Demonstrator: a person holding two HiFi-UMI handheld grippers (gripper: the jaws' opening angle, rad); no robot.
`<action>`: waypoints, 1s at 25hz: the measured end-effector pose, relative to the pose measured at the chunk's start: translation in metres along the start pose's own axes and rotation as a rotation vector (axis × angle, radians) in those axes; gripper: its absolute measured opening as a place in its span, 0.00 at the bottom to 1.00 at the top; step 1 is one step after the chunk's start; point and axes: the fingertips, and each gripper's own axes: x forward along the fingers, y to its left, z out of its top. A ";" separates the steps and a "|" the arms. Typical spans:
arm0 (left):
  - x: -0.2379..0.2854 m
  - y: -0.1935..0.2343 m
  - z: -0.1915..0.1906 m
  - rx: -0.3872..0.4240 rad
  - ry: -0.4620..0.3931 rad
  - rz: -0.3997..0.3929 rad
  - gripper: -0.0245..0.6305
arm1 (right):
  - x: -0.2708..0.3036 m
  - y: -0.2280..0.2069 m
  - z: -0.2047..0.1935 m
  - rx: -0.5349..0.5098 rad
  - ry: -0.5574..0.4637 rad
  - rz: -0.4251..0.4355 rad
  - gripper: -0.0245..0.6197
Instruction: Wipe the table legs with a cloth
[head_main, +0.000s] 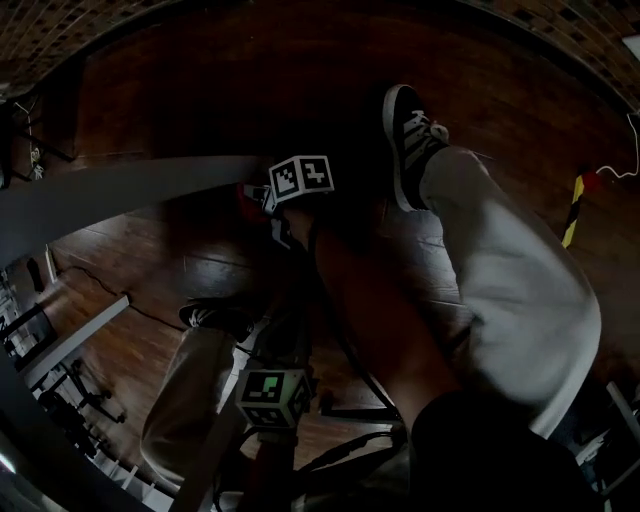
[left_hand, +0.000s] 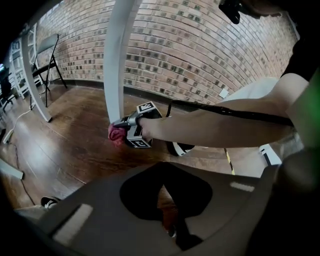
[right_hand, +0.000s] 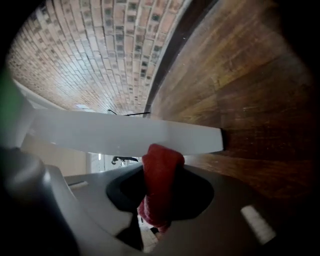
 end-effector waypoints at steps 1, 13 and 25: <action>-0.005 -0.005 0.002 0.016 -0.012 -0.007 0.04 | -0.005 0.016 0.001 -0.005 -0.013 0.017 0.19; -0.087 -0.037 -0.016 0.135 -0.151 -0.042 0.04 | -0.080 0.221 0.003 -0.209 -0.150 0.165 0.19; -0.179 -0.060 -0.087 0.320 -0.219 -0.138 0.04 | -0.183 0.463 -0.007 -0.581 -0.424 0.294 0.19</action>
